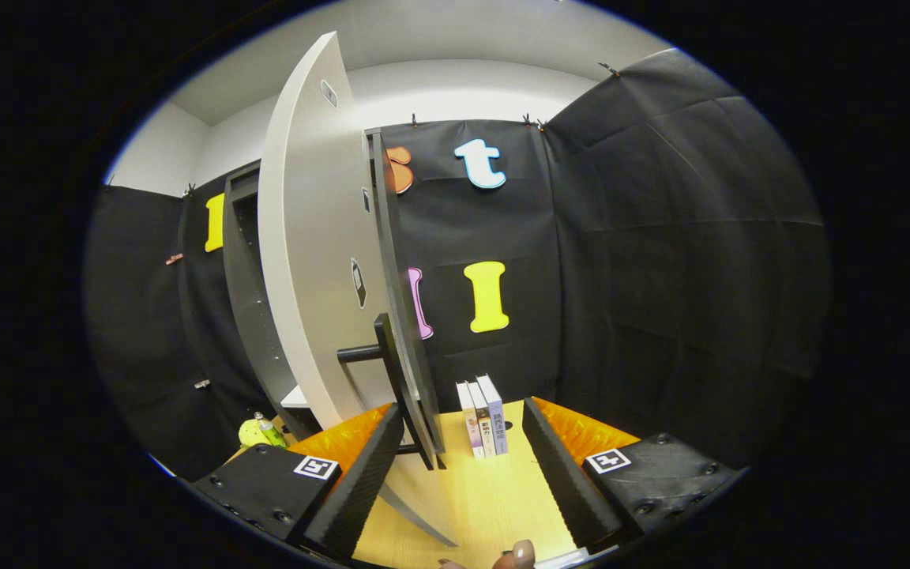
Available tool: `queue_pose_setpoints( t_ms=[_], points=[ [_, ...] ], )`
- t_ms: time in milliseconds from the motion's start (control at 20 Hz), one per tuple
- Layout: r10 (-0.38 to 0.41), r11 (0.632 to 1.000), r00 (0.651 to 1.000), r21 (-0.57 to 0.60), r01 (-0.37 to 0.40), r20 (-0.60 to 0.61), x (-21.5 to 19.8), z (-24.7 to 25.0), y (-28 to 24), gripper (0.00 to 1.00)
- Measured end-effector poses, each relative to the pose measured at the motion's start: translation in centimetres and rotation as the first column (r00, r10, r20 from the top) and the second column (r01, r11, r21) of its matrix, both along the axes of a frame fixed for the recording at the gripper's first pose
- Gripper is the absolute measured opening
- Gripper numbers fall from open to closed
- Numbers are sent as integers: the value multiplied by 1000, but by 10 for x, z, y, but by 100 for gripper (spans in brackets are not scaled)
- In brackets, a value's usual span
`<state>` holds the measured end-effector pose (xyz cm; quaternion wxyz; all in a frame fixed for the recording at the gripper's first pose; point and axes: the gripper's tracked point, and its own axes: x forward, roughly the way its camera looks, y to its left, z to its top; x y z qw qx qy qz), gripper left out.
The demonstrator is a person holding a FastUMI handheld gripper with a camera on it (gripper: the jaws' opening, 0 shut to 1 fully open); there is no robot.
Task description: Open the shoe cabinet door, grab the shoes and put them into the shoe cabinet, then close the shoe cabinet door.
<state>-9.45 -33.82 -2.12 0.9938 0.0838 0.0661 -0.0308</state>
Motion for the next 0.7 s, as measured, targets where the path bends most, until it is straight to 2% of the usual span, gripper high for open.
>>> queue_pose_setpoints(
  t_ms=[250, 700],
  points=[
    [28, 999, 1000, -29, -28, 9, 8, 1, 15, 96],
    [151, 987, 988, -56, -150, 18, 31, -2, 117, 96]
  ],
)
